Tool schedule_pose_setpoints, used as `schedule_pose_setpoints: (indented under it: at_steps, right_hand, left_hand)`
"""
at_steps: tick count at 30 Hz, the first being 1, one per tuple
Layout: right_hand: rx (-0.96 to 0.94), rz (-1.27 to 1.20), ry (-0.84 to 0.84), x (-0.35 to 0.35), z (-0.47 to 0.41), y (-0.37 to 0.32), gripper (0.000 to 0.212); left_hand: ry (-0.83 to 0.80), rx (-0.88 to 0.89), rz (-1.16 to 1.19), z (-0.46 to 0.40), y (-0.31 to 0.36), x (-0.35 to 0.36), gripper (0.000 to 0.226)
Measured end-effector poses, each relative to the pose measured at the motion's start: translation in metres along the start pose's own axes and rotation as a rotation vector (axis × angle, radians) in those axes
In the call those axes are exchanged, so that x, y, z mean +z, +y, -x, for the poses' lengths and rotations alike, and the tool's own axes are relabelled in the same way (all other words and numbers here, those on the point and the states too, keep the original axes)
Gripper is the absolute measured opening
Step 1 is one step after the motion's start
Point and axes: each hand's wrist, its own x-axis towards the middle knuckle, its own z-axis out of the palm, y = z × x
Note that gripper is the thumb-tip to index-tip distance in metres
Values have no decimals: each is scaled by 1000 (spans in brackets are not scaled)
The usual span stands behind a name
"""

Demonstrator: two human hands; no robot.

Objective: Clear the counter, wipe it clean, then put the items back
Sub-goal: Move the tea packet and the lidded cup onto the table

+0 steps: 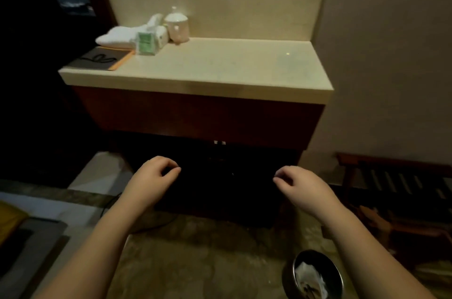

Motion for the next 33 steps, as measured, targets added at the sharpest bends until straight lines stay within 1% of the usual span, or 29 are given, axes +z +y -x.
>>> schedule_pose_setpoints:
  at_steps: [5, 9, 12, 15, 20, 29, 33]
  right_hand:
    - [-77, 37, 52, -16, -66, -75, 25]
    - [-121, 89, 135, -37, -104, -122, 27]
    - [-175, 148, 211, -55, -133, -146, 24]
    - [-206, 175, 234, -77, -164, -166, 24]
    - [-235, 195, 317, -107, -228, -192, 25]
    - [-242, 302, 273, -135, -371, -230, 31]
    - [-222, 264, 212, -140, -437, -239, 30]
  left_hand:
    - [116, -7, -8, -41, -37, -62, 5]
    - [201, -13, -27, -65, -56, -108, 8]
    - [272, -37, -46, -85, -66, -134, 9]
    - [356, -58, -81, -106, -71, -154, 14]
    - [435, -71, -90, -146, -65, -183, 19]
    - [470, -120, -105, -265, -66, -207, 23]
    - [419, -156, -126, -325, -74, -212, 32]
